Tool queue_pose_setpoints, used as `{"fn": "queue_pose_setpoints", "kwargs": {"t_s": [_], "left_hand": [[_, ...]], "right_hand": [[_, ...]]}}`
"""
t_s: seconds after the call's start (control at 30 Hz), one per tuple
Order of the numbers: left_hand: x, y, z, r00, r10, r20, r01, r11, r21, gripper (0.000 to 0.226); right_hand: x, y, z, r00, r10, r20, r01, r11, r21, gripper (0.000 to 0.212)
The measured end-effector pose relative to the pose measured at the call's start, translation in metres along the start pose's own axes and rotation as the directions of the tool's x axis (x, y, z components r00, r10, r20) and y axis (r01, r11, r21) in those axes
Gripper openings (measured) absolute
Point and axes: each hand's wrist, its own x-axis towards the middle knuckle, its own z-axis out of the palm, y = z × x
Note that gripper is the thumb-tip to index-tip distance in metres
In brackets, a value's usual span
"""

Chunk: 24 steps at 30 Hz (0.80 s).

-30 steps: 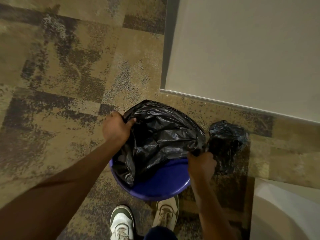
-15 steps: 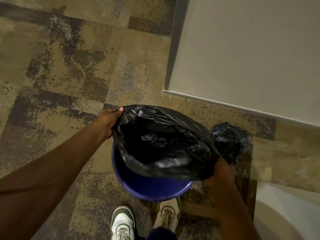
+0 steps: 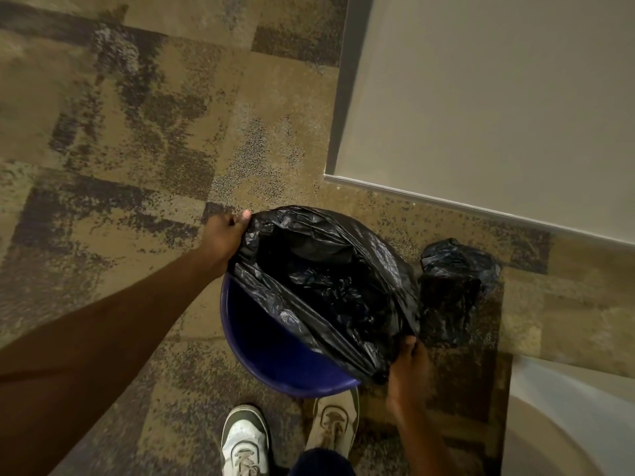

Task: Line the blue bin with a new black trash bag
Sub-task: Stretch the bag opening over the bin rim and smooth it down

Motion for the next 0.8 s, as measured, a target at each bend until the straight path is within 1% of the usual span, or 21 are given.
{"fn": "queue_pose_setpoints", "kwargs": {"t_s": [0.07, 0.17, 0.27, 0.33, 0.37, 0.43, 0.47, 0.53, 0.57, 0.6, 0.63, 0.67, 0.7, 0.73, 0.77, 0.8], "left_hand": [[0.004, 0.001, 0.000, 0.998, 0.052, -0.039, -0.050, 0.998, 0.036, 0.045], [0.016, 0.015, -0.002, 0.989, 0.132, -0.070, -0.130, 0.991, 0.030, 0.035], [0.025, 0.028, -0.001, 0.973, 0.191, -0.128, -0.183, 0.980, 0.073, 0.032], [0.028, 0.030, 0.002, 0.968, 0.205, -0.142, -0.189, 0.975, 0.119, 0.033], [0.029, 0.028, 0.003, 0.970, 0.200, -0.139, -0.180, 0.973, 0.147, 0.035], [0.028, 0.023, 0.005, 0.983, 0.139, -0.119, -0.113, 0.973, 0.200, 0.042], [0.025, 0.019, 0.005, 0.991, 0.089, -0.105, -0.063, 0.971, 0.229, 0.045], [0.016, 0.012, 0.004, 0.997, 0.007, -0.079, 0.014, 0.962, 0.271, 0.049], [0.011, 0.009, 0.002, 0.997, -0.027, -0.072, 0.045, 0.966, 0.256, 0.054], [0.005, 0.009, 0.000, 0.995, -0.065, -0.077, 0.079, 0.977, 0.199, 0.061], [-0.003, 0.009, -0.003, 0.991, -0.106, -0.075, 0.116, 0.984, 0.133, 0.072], [-0.014, 0.010, -0.006, 0.988, -0.124, -0.095, 0.136, 0.982, 0.130, 0.087], [-0.025, 0.009, -0.007, 0.983, -0.101, -0.150, 0.133, 0.965, 0.227, 0.101], [-0.042, 0.007, -0.007, 0.973, -0.041, -0.227, 0.126, 0.917, 0.377, 0.109], [-0.061, 0.003, -0.004, 0.956, 0.041, -0.291, 0.117, 0.856, 0.503, 0.111], [-0.082, -0.001, 0.001, 0.940, 0.099, -0.326, 0.109, 0.821, 0.561, 0.107]], "right_hand": [[0.000, 0.002, 0.002, 0.999, 0.043, 0.007, -0.043, 0.995, 0.092, 0.054], [0.008, 0.001, -0.003, 0.998, 0.057, -0.005, -0.056, 0.985, 0.165, 0.045], [0.024, -0.013, -0.009, 0.989, 0.090, -0.120, -0.058, 0.967, 0.249, 0.029], [0.036, -0.021, -0.012, 0.971, 0.162, -0.177, -0.092, 0.933, 0.348, 0.028], [0.041, -0.024, -0.013, 0.961, 0.209, -0.181, -0.125, 0.912, 0.391, 0.030], [0.044, -0.023, -0.013, 0.945, 0.292, -0.144, -0.228, 0.909, 0.348, 0.033], [0.045, -0.018, -0.013, 0.932, 0.350, -0.096, -0.306, 0.899, 0.314, 0.035], [0.037, -0.010, -0.009, 0.880, 0.474, 0.044, -0.461, 0.828, 0.319, 0.039], [0.029, -0.008, -0.009, 0.849, 0.514, 0.124, -0.526, 0.794, 0.305, 0.041], [0.024, -0.004, -0.010, 0.826, 0.532, 0.185, -0.563, 0.771, 0.297, 0.043], [0.017, 0.000, -0.013, 0.813, 0.541, 0.213, -0.582, 0.752, 0.309, 0.050], [0.011, 0.005, -0.016, 0.814, 0.536, 0.224, -0.581, 0.750, 0.315, 0.062], [0.006, 0.007, -0.016, 0.826, 0.518, 0.224, -0.564, 0.770, 0.299, 0.076], [0.002, 0.010, -0.017, 0.840, 0.493, 0.225, -0.541, 0.792, 0.283, 0.087], [-0.002, 0.012, -0.016, 0.833, 0.513, 0.208, -0.554, 0.783, 0.285, 0.092], [-0.005, 0.015, -0.013, 0.810, 0.556, 0.185, -0.585, 0.756, 0.294, 0.091]]}}
